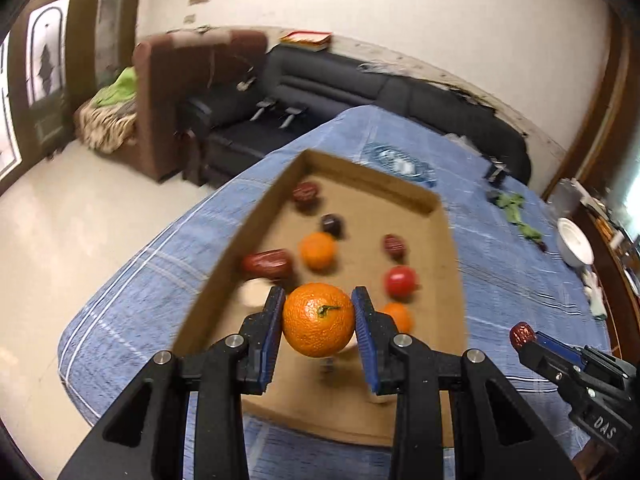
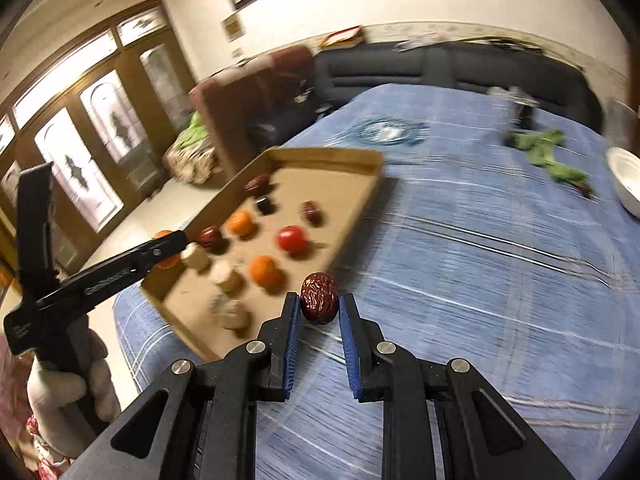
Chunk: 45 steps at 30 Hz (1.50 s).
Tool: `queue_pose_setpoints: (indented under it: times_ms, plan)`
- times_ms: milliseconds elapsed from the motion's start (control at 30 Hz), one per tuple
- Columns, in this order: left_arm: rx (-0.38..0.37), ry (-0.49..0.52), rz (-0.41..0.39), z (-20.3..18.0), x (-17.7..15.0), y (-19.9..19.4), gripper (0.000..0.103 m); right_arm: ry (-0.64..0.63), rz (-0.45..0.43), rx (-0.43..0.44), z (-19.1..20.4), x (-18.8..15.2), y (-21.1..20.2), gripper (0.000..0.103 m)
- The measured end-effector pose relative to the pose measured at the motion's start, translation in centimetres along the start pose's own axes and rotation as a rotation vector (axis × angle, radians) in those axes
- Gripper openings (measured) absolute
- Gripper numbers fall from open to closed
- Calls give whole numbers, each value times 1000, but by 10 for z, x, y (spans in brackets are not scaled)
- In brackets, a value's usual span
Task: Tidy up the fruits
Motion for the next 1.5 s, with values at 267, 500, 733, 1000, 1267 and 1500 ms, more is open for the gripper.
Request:
queue_pose_setpoints:
  times_ms: [267,500,733,1000,1267,1500]
  plan:
    - [31,-10,44,20,-7,26,33,-123,77,-29,30,-7,50,23]
    - [60,-6,53,25,-10,37,40,-163,99,-12,47,-16,65,23]
    - [80,21,-4,20,1,22,60,-177,79,-5,55,-16,62,28]
    - [207,80,-81,14,11,-7,76,-89,-2,-11,41,-13,30,31]
    - [210,109,-103,-13,12,-24,83,23,-66,-53,8,-17,-4,36]
    - [177,151,-111,-42,7,-35,83,53,-101,-93,-9,-22,-25,38]
Point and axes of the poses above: each gripper's, at about its wrist camera, not at the fingertips, and y roughly the way its jaws point, z to its left, x to its top, the point moved 10 cm from there along y, roughly the way its jaws point
